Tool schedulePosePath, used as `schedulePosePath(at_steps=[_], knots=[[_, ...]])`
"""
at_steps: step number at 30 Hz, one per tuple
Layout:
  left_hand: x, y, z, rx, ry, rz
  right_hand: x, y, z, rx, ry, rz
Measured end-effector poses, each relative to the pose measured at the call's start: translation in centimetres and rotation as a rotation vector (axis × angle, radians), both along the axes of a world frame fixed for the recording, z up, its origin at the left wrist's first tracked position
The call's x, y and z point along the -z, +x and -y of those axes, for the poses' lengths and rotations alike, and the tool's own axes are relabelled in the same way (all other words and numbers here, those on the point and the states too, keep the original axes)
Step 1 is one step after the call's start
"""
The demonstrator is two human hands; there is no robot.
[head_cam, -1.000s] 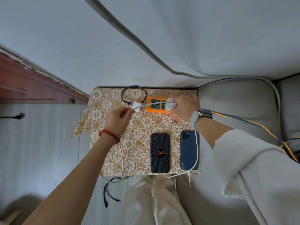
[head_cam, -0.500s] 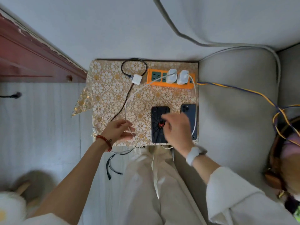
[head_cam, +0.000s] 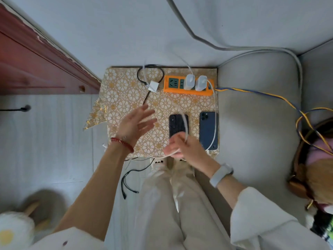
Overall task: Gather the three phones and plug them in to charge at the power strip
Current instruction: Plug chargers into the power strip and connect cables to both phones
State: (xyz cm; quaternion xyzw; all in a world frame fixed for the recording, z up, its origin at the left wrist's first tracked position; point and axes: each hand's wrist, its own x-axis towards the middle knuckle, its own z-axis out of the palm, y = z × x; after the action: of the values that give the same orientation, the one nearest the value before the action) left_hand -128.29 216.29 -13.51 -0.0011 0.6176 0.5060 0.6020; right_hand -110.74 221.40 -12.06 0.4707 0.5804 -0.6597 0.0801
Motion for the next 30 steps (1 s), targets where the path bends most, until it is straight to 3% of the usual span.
schedulePosePath(at_steps=[3, 5, 8, 10, 12, 16, 19, 23, 26, 30], knots=[[-0.3, 3.7, 1.9, 0.501, -0.025, -0.186, -2.7, -0.2, -3.2, 0.365, -0.191, -0.136], [-1.1, 6.4, 3.0, 0.598, 0.002, -0.176, -3.8, -0.1, -4.5, 0.479, -0.193, -0.222], [-1.6, 8.4, 4.2, 0.439, 0.009, -0.19, -4.1, 0.8, -5.3, 0.568, -0.198, -0.305], [-2.4, 8.8, 4.5, 0.221, -0.028, -0.061, -3.7, 1.6, -4.5, 0.493, -0.19, -0.283], [-3.3, 8.9, 4.5, 0.019, 0.009, 0.056, -2.7, 2.4, -2.5, 0.284, -0.172, -0.162], [-5.2, 8.6, 4.8, -0.278, 0.084, 0.159, -1.7, 5.2, 3.2, -0.436, -0.036, -0.043], [-6.4, 8.9, 5.9, -0.379, 0.065, 0.141, -1.5, 7.8, 5.3, -0.576, 0.032, 0.059], [-6.6, 10.4, 8.7, -0.311, -0.122, 0.044, -0.2, 11.3, 4.0, -0.413, 0.44, 0.213], [-6.0, 11.9, 10.9, -0.285, -0.252, -0.028, 0.9, 13.4, 1.6, -0.213, 0.611, 0.291], [-4.8, 13.2, 13.3, -0.218, -0.411, -0.185, 0.6, 15.2, -0.3, -0.03, 0.639, 0.387]])
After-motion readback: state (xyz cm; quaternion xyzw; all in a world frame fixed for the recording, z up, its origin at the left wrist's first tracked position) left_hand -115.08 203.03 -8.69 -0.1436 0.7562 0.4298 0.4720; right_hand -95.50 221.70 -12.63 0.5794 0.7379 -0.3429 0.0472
